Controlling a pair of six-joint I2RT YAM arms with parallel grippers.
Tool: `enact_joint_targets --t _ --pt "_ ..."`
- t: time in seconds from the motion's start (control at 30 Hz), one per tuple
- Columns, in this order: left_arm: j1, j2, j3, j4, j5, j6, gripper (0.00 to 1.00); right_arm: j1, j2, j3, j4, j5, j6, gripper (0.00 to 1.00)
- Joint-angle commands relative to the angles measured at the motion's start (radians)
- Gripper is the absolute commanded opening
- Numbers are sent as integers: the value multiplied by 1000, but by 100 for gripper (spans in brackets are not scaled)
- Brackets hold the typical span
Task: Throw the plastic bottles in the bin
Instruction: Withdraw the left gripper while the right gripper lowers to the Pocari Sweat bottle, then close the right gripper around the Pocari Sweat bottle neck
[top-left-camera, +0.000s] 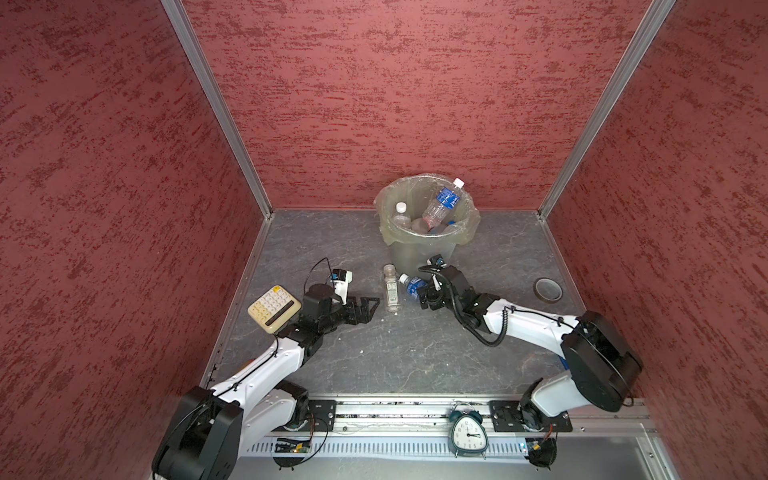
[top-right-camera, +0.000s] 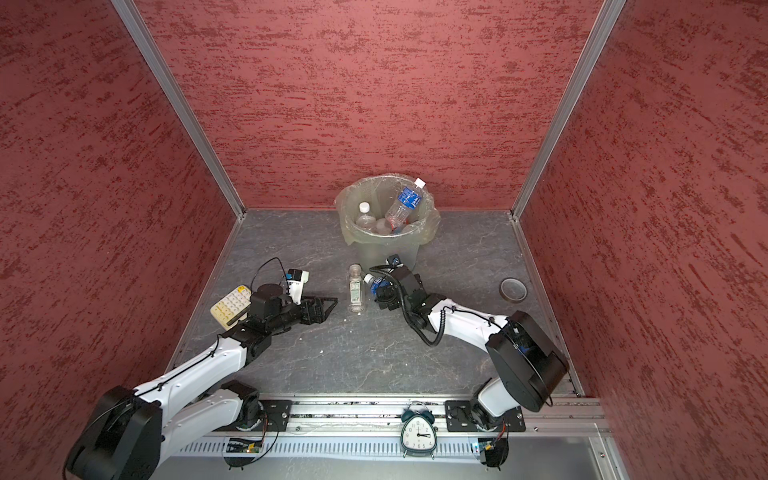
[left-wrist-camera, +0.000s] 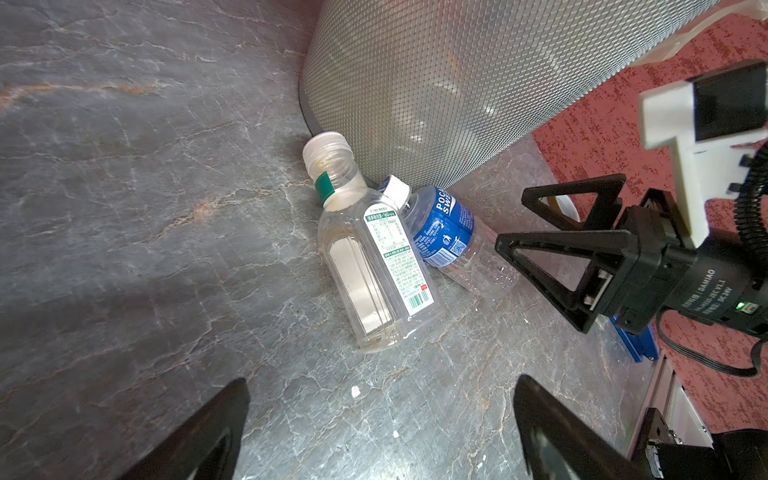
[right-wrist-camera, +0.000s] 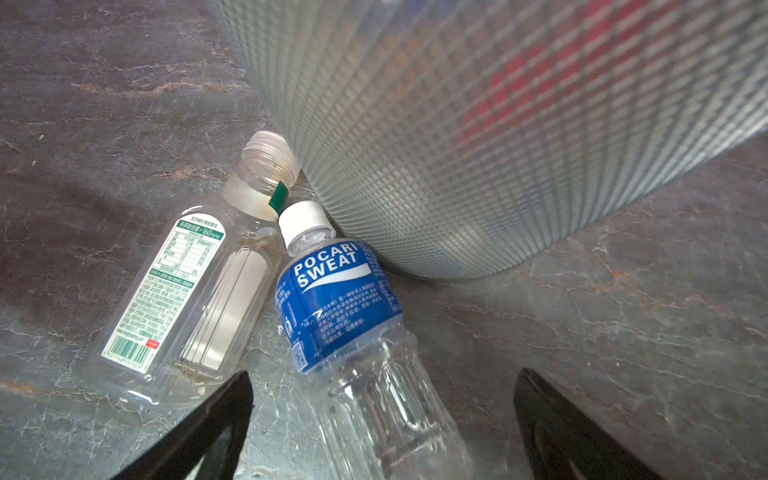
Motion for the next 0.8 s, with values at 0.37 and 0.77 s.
enact_joint_targets --t 0.37,0.77 --pt "10 30 10 19 -3 3 99 4 106 82 -27 -22 -62 99" --pt "14 62 20 14 0 0 100 9 161 109 -48 -5 -72 95"
